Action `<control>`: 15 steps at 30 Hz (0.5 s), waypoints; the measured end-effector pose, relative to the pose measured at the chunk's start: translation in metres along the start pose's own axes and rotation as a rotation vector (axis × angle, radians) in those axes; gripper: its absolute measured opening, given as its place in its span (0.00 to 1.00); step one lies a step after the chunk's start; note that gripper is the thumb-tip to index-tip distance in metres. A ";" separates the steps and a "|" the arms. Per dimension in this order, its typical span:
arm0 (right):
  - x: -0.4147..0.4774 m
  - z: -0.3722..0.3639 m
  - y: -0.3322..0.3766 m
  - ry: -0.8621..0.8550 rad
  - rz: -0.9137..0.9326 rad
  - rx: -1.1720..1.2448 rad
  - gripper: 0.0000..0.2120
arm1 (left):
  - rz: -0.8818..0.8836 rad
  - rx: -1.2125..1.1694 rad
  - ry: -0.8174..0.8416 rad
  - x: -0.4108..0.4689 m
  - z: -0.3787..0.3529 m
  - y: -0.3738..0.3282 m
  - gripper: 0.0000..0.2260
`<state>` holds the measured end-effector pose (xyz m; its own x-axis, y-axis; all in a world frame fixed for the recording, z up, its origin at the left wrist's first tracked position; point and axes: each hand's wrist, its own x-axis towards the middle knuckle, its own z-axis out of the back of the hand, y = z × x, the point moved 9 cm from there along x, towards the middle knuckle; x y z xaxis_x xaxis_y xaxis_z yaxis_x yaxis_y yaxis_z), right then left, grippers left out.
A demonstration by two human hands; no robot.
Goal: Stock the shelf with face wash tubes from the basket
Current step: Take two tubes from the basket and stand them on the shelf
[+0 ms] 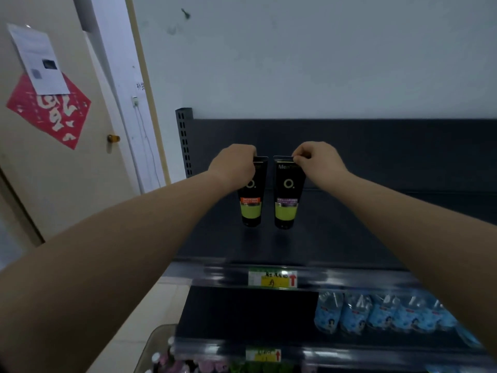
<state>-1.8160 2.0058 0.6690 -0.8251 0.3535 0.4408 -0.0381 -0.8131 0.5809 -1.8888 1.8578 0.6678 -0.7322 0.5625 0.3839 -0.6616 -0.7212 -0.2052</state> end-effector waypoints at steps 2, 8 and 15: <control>0.012 -0.007 -0.003 0.000 0.000 -0.012 0.08 | -0.011 -0.012 0.001 0.012 -0.007 0.004 0.10; 0.037 -0.027 -0.014 0.000 -0.028 -0.032 0.09 | -0.029 -0.013 0.015 0.041 -0.025 0.015 0.10; 0.053 -0.035 -0.028 -0.027 -0.065 -0.037 0.07 | -0.007 -0.015 0.015 0.056 -0.036 0.026 0.11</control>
<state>-1.8789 2.0314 0.6520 -0.8045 0.4180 0.4219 -0.1121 -0.8045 0.5833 -1.9526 1.8856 0.6515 -0.7298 0.5737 0.3717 -0.6691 -0.7110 -0.2164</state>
